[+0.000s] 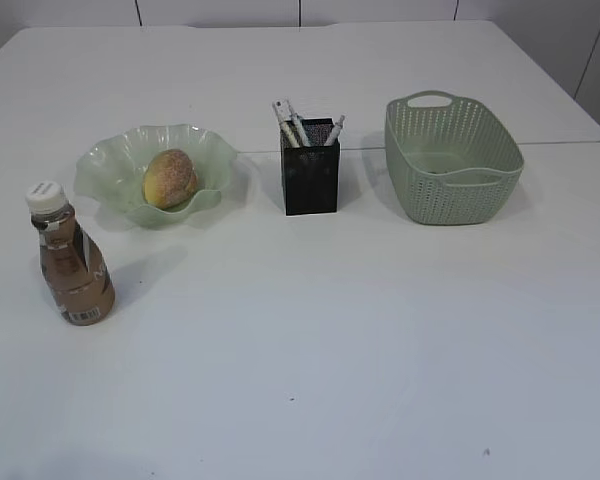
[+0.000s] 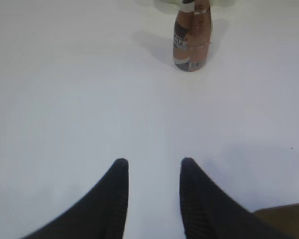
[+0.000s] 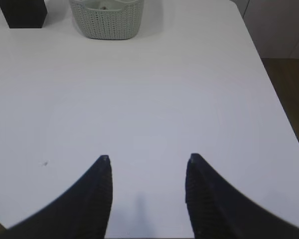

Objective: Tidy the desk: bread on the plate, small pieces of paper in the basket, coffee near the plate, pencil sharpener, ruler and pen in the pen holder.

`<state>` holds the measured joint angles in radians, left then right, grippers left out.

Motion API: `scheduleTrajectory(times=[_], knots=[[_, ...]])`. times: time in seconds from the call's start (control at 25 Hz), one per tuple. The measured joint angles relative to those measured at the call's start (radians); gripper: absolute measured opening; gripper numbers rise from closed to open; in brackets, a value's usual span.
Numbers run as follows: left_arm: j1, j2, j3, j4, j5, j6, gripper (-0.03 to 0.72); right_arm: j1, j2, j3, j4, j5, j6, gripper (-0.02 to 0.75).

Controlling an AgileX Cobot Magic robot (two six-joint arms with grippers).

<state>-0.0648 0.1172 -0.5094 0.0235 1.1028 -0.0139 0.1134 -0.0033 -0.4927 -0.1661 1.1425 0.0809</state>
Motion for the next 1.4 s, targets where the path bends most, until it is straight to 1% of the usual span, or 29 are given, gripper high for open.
scheduleTrajectory(times=[0.12,0.24,0.56,0.68,0.76,1.4], knots=[[0.049,-0.036,0.0,0.0,0.002,0.0,0.239,-0.02,-0.013,0.0,0.0,0.0,0.0,0.386],[0.073,-0.086,0.0,0.0,0.004,0.0,0.239,-0.04,-0.013,0.0,0.0,0.0,0.0,0.386],[0.076,-0.113,0.0,0.0,0.006,0.0,0.239,-0.057,-0.013,0.0,0.0,0.0,0.0,0.386],[0.076,-0.113,0.0,0.0,0.006,0.0,0.239,-0.1,-0.013,0.0,0.0,0.0,0.0,0.386],[0.076,-0.113,0.0,0.0,0.006,0.0,0.239,-0.113,-0.013,0.0,0.0,0.0,0.0,0.386],[0.076,-0.113,0.0,0.0,0.006,0.0,0.239,-0.114,-0.013,0.0,0.0,0.0,0.0,0.386]])
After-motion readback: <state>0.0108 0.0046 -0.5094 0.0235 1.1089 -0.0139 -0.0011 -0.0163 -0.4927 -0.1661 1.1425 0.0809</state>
